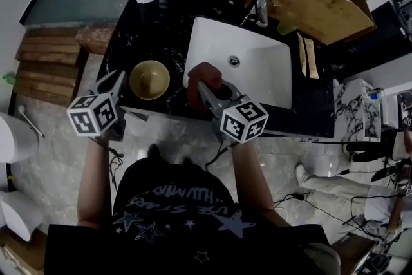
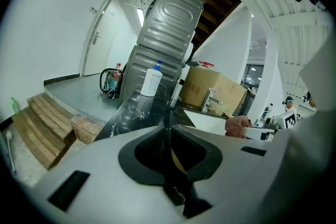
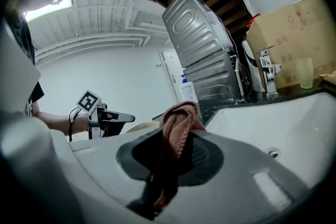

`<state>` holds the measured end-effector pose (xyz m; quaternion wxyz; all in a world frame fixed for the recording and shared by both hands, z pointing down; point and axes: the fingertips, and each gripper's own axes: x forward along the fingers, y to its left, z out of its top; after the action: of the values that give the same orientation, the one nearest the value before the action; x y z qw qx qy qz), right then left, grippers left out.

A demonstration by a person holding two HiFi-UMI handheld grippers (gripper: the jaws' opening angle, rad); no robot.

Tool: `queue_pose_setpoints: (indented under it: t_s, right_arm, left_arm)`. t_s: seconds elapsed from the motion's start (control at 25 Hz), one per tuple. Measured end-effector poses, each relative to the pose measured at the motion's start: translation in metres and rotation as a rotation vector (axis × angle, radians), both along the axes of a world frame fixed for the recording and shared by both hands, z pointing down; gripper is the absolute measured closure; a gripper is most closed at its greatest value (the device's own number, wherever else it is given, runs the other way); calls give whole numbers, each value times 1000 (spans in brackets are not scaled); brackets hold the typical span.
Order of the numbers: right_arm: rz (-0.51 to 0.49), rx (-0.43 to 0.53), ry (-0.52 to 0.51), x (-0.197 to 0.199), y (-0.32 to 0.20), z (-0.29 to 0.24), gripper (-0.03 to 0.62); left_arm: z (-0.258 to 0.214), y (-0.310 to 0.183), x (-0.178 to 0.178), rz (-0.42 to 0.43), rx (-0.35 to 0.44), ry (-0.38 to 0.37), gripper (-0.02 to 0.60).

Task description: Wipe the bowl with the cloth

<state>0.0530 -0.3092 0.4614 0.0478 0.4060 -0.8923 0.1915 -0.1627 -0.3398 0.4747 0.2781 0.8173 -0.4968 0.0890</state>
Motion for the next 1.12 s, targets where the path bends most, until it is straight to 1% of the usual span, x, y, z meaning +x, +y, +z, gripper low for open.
queue_pose_setpoints:
  t_s: [0.16,0.24,0.28,0.32,0.48,0.68,0.88,1.0,1.12]
  right_arm:
    - [-36,1,-6,4,24,-3,526]
    - [-64,4,-7,6,38,-6,526]
    - [-80,7,-8,7,45,-7,526]
    - [-98,9,-7,8,52,-8,526]
    - [-155,15,-7,11,79,-8,526]
    - [-233,-8,-24,10,109,1,526]
    - [-264,-33,-37,8,132,11,526]
    - [-287,-40,-29,3,145,15,526]
    - [-305,-47,-19,-1,158,16,526]
  left_arm:
    - [-17,23,-2,-59,86,4,560]
    - [-22,39,1,-86,111,-8,553]
    - [-23,48,4,-97,118,-16,507]
    - [-23,58,7,-106,123,-24,484]
    - [-22,96,18,-145,139,-50,485]
    - [-20,149,26,-201,164,-111,485]
    - [-15,186,26,-235,185,-150,485]
    - [-10,202,26,-233,180,-148,486]
    - [-4,221,27,-237,163,-111,487]
